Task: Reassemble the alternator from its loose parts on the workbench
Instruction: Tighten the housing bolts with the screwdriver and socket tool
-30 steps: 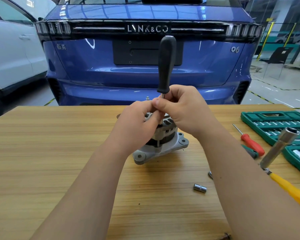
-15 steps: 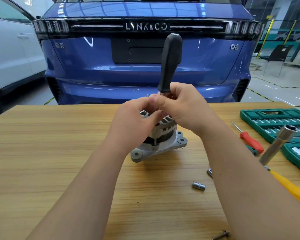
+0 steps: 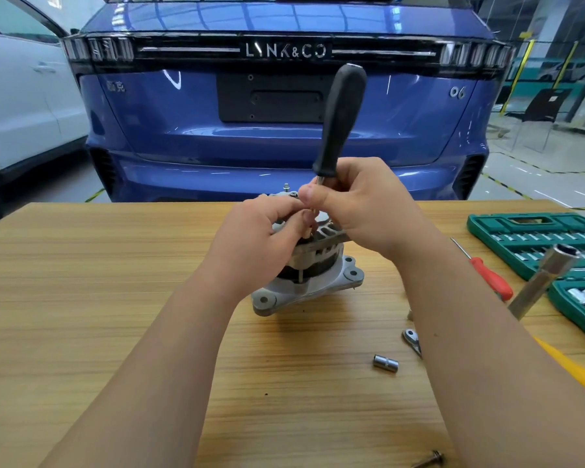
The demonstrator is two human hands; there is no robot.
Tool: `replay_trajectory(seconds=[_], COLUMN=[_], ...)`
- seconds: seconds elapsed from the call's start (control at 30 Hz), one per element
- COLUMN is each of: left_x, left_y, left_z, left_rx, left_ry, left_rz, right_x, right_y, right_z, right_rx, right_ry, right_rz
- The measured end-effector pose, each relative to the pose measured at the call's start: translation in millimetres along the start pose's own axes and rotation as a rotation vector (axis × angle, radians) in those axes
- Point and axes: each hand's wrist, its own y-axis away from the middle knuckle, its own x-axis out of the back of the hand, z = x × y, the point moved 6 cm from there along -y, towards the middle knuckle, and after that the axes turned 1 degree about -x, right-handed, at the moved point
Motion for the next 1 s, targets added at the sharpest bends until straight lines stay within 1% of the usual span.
replay_trajectory(seconds=[0.07,0.1,0.13,0.2,0.27,0.3,0.37,0.43,0.47,0.53,0.6,0.63,0.7,0.77,0.8,0.87,0.93,1.0], left_x=[-2,-2,-2,0,1,1,0,1,2,4,5,4,3,3,4,7,8,8], left_y=[0,0,0,-1,-1,-1,-1,-2,-2,-3,-2,-2,-1,-1,-2,-2,-2,-2], left_z=[1,1,2,3,0,-1,-3,-3,-2,-2,-2,-3,-3,-2,-2,-1,-2,-4], left_rx=[0.011,0.016,0.017,0.013,0.02,0.033,0.051,0.054,0.058,0.059,0.048,0.051,0.056,0.042,0.043,0.041,0.031,0.036], left_ry=[0.021,0.022,0.022,0.01,0.023,0.037,0.06,0.07,0.075,0.079,0.068,0.074,0.095,0.098,0.093,0.073,0.063,0.079], left_rz=[-0.006,0.011,0.034,0.057,0.031,0.007,-0.016,0.015,0.036,0.053,0.024,0.003,-0.022,0.016,0.051,0.091,0.064,0.019], right_x=[-2,-3,-3,-4,-3,-2,-4,-6,-6,-6,-4,-4,-4,-8,-9,-11,-11,-9], right_y=[-2,-3,-3,-2,0,0,-3,-5,-5,-3,-1,-1,-3,-5,-5,-4,-2,-1], right_z=[4,5,5,-1,-5,-5,-1,2,3,1,-5,-6,-4,-2,-2,-3,-7,-7], right_rx=[-0.054,-0.068,-0.065,-0.016,0.025,0.022,-0.014,-0.058,-0.071,-0.055,-0.009,0.002,-0.02,-0.043,-0.046,-0.032,0.009,0.026], right_ry=[0.057,0.081,0.095,0.108,0.052,0.017,0.038,0.105,0.11,0.098,0.043,0.003,-0.015,0.049,0.065,0.069,0.047,-0.009], right_rz=[0.115,0.139,0.129,0.009,-0.079,-0.073,0.006,0.075,0.078,-0.001,-0.09,-0.086,0.005,0.083,0.088,0.007,-0.083,-0.064])
